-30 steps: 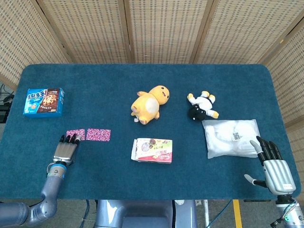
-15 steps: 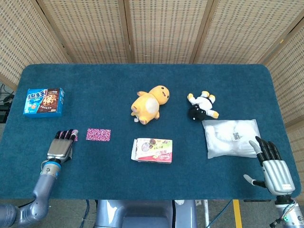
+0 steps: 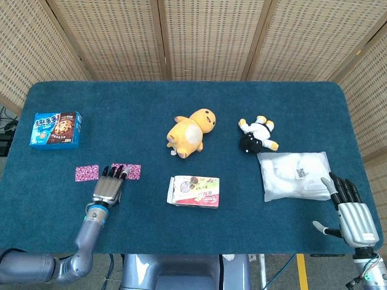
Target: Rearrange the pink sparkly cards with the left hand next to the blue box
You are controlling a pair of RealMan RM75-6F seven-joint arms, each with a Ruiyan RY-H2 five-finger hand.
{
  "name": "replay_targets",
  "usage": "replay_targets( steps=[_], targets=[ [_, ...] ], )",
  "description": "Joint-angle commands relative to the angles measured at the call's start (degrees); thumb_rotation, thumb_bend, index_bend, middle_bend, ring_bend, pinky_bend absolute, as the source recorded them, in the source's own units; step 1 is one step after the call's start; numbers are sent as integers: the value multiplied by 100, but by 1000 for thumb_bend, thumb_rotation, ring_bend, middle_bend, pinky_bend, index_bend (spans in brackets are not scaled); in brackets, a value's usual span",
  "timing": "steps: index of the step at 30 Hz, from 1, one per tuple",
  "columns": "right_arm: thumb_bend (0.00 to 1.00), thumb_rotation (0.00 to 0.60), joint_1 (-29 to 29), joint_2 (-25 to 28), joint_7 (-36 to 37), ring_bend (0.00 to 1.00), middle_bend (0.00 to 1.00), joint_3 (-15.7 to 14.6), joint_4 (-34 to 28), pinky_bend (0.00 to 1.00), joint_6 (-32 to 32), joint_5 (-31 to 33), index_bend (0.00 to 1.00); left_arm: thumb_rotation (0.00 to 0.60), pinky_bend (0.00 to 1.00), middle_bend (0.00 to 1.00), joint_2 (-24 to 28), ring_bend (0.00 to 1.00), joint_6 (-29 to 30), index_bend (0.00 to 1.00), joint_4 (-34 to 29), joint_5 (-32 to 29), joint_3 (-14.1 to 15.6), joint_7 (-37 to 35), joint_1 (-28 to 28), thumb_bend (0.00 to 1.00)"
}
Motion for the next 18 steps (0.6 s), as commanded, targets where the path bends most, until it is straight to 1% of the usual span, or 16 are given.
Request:
replay_targets(
  steps=[1, 18],
  targets=[
    [82, 600, 1, 8, 7, 0, 0, -5, -4, 0, -8, -4, 0, 600, 0, 0, -108, 0, 48, 0, 101, -75, -46, 53, -56, 727],
    [82, 600, 12, -17, -58, 0, 0, -19, -12, 0, -51, 2, 0, 600, 0, 0, -446, 0, 174, 0, 380, -270, -40, 313, -145, 720]
  ],
)
